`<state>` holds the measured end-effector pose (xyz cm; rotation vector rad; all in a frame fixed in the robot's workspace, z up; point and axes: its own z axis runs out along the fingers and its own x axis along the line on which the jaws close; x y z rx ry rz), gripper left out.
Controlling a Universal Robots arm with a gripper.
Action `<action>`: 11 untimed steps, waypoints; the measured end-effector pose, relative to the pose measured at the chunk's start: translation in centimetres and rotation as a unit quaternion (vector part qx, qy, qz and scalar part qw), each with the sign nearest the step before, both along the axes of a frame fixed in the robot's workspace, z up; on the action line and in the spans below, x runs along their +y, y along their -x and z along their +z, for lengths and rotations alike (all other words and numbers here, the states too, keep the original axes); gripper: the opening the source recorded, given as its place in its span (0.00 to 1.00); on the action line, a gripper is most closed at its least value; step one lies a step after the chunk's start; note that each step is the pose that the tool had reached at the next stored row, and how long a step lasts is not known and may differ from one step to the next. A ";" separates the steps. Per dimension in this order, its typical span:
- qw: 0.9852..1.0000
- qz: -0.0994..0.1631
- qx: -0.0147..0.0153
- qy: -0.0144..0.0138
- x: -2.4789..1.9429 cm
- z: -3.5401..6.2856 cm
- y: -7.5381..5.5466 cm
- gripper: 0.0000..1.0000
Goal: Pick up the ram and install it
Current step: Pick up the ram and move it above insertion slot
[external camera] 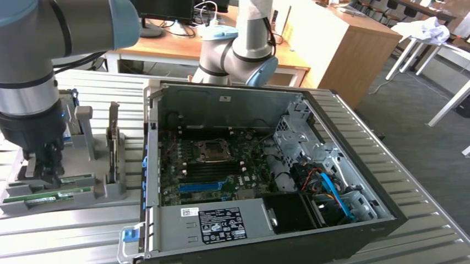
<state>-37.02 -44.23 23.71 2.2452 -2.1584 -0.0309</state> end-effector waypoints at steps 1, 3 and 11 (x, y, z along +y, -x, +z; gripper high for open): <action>1.000 0.000 0.000 0.000 -0.01 -0.05 0.1 0.36; 1.000 0.000 0.000 0.000 -0.03 -0.15 0.1 0.36; 1.000 0.010 0.000 0.000 -0.05 -0.49 0.5 0.36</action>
